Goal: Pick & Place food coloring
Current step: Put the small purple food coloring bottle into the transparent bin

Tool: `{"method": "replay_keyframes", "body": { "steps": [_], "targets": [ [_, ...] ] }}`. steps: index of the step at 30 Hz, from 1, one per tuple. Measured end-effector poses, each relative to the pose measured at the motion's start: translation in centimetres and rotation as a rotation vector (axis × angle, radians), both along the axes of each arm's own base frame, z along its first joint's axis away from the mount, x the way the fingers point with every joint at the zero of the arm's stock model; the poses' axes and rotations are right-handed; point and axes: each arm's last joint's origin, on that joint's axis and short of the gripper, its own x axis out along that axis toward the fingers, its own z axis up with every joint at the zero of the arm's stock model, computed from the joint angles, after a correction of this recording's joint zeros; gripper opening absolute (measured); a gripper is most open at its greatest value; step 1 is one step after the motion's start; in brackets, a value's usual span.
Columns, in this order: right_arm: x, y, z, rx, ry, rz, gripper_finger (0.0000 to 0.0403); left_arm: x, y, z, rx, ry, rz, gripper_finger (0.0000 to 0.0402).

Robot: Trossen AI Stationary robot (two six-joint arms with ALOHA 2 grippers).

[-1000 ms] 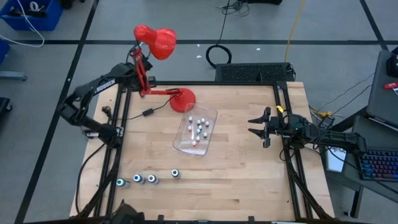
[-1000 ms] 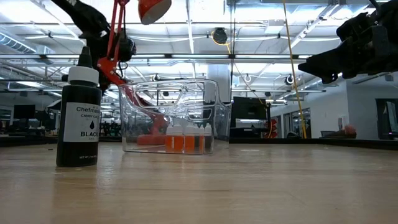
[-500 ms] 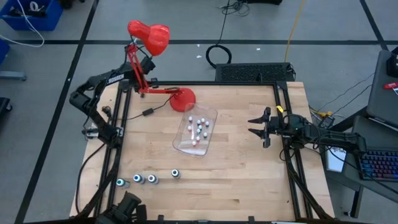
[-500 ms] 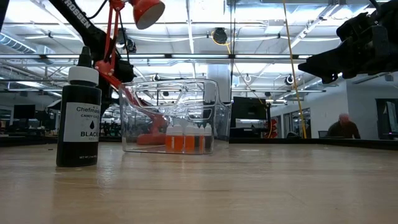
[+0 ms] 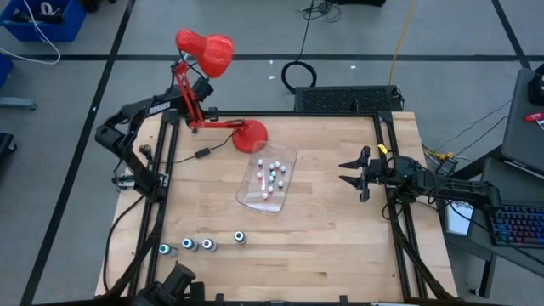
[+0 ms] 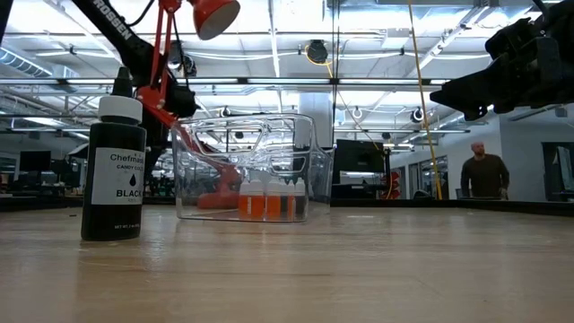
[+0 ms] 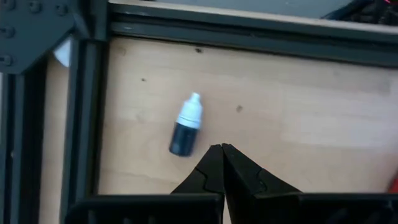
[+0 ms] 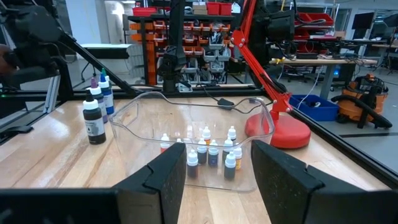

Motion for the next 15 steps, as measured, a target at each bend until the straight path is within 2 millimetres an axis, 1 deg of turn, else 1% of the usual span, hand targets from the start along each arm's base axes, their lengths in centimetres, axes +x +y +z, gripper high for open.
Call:
{"method": "replay_keyframes", "body": {
  "steps": [3,9,15],
  "targets": [
    [0.0,0.0,0.0,0.0,0.0,0.0,0.0169,0.4,-0.6,0.5,0.007,-0.004,-0.02,0.0003],
    [0.0,0.0,0.0,0.0,0.0,0.0,0.0169,-0.3,-2.1,2.3,0.046,0.08,0.011,0.0003],
    [0.0,0.0,0.0,0.0,0.0,0.0,0.0169,-1.0,-3.4,5.0,0.132,0.027,0.027,0.0003]
  ]
}}
